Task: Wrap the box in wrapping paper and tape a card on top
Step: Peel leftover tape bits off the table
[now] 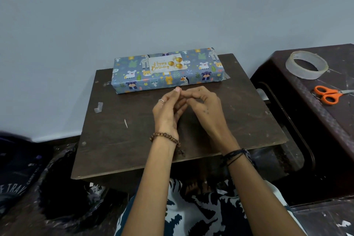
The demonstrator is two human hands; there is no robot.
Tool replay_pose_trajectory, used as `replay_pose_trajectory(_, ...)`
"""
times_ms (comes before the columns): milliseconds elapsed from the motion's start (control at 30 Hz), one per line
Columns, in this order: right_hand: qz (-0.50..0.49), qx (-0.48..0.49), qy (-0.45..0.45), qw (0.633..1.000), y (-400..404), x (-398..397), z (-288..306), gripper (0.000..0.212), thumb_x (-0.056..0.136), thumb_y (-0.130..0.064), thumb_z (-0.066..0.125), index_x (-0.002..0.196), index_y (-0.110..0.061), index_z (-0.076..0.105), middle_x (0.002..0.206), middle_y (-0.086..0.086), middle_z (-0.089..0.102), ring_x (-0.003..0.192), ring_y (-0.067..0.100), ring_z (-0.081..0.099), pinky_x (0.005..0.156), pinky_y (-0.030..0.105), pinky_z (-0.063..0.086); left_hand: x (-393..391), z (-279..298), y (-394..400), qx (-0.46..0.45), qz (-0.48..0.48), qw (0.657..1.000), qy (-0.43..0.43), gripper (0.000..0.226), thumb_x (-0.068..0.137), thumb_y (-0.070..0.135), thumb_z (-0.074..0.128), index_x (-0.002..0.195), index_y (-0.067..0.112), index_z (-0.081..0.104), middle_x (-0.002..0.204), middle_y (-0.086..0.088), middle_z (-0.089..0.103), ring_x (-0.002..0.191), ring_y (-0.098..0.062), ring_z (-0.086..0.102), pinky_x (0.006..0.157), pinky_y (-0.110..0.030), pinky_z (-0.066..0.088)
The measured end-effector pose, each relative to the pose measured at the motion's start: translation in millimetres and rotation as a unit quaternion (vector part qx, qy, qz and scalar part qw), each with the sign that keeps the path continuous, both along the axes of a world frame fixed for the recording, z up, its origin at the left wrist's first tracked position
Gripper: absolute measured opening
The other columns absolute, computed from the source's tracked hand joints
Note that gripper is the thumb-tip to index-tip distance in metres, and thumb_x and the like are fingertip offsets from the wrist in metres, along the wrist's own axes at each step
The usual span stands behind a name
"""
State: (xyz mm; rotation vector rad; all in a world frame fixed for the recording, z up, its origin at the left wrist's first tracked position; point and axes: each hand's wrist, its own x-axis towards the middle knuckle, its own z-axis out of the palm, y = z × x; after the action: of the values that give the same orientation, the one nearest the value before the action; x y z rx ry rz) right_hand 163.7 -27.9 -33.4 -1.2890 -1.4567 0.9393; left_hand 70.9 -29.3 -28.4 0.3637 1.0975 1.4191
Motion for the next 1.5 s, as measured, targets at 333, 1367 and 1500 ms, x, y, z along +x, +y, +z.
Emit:
replay_pose_trajectory(333,0.045,-0.146,0.289,0.945,-2.4,-57.9,1.0,0.040,0.079,0.008,0.039,0.089,-0.007,0.075,0.089,0.009,0.073,0.083,0.013,0.064,0.072,0.019,0.047,-19.3,0.7,0.1,0.018,0.149,0.972,-0.181,0.014,0.089,0.012,0.057,0.077,0.020,0.058,0.060,0.010,0.059,0.055,0.001,0.054,0.051,-0.009,0.048)
replay_pose_trajectory(1367,-0.068,0.009,-0.283,0.957,11.9,-43.6,-15.0,0.028,0.088,-0.002,0.046,0.105,-0.012,0.066,0.100,0.002,0.040,0.097,0.023,0.048,0.068,0.023,0.031,-71.0,-0.8,4.1,-0.045,0.104,0.994,-0.008,0.011,0.091,0.024,0.057,0.092,0.020,0.067,0.079,0.009,0.063,0.048,0.003,0.055,0.052,-0.010,0.048)
replay_pose_trajectory(1500,-0.058,0.000,-0.304,0.951,13.2,-46.3,-15.7,0.031,0.087,-0.004,0.046,0.113,-0.012,0.060,0.103,0.005,0.037,0.094,0.026,0.048,0.075,0.032,0.041,-68.8,0.1,3.2,-0.044,0.103,0.994,0.001,0.012,0.090,0.023,0.057,0.096,0.018,0.067,0.080,0.008,0.064,0.056,0.000,0.054,0.052,-0.010,0.048)
